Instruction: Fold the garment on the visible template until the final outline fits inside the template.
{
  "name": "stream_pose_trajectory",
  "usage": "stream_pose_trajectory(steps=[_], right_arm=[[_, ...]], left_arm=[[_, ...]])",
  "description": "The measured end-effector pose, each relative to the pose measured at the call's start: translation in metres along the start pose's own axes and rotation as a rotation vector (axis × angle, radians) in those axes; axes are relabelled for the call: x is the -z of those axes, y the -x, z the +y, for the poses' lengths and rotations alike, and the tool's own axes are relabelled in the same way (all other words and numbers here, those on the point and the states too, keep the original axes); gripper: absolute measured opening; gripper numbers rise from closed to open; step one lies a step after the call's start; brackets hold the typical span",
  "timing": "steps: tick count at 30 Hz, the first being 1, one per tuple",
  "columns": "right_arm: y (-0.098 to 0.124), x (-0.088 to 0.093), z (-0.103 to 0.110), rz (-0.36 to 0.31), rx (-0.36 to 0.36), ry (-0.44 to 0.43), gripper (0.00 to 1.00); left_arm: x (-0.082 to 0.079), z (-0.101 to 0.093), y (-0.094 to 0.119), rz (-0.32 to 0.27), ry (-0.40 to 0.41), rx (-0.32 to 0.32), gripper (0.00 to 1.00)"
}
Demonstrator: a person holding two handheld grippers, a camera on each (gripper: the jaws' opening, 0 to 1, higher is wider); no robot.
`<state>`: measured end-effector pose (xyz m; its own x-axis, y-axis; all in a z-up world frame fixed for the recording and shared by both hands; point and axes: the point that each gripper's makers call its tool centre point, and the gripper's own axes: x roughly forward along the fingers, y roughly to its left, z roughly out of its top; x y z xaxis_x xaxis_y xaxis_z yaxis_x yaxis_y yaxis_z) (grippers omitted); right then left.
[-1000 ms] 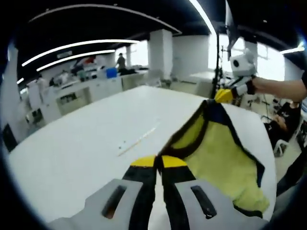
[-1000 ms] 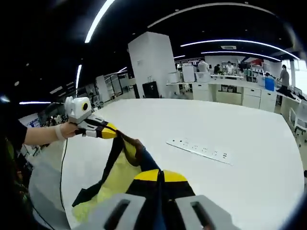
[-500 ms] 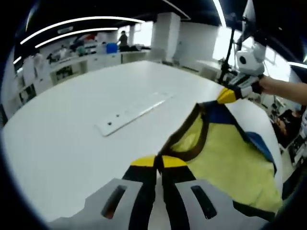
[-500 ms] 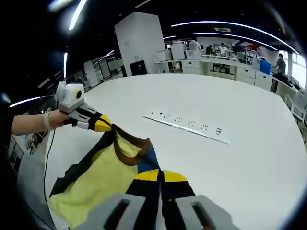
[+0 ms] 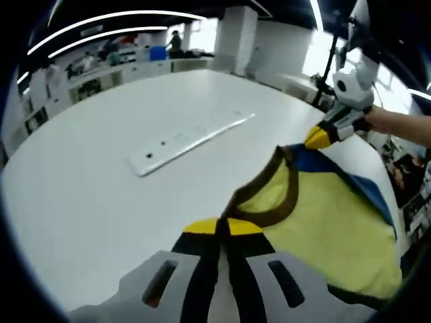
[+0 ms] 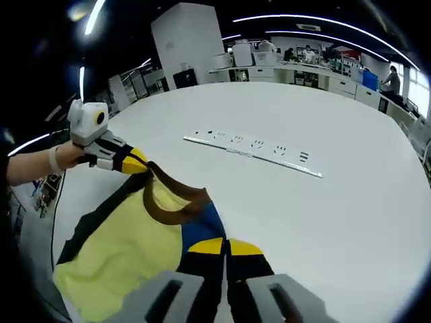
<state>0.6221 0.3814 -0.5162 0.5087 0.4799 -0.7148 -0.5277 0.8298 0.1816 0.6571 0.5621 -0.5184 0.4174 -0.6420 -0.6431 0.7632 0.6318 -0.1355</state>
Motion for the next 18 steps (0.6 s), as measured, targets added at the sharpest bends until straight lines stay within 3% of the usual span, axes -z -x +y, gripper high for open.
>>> stream_pose_trajectory(steps=[9,12,15,18], right_arm=[[-0.004,0.01,-0.003,0.02,0.007,-0.001,0.0],[-0.002,0.006,-0.001,-0.001,0.003,0.071,0.0],[0.001,0.0,0.0,-0.034,0.013,0.033,0.27],[0.005,-0.006,0.004,-0.066,0.011,0.048,0.43]], left_arm=[[0.003,-0.005,-0.002,0.01,0.0,0.007,0.01],[0.002,-0.006,0.001,0.006,-0.01,0.003,0.12],[-0.001,-0.007,0.005,0.002,-0.021,-0.003,0.28],[-0.008,-0.009,0.011,-0.019,-0.033,-0.001,0.37]])
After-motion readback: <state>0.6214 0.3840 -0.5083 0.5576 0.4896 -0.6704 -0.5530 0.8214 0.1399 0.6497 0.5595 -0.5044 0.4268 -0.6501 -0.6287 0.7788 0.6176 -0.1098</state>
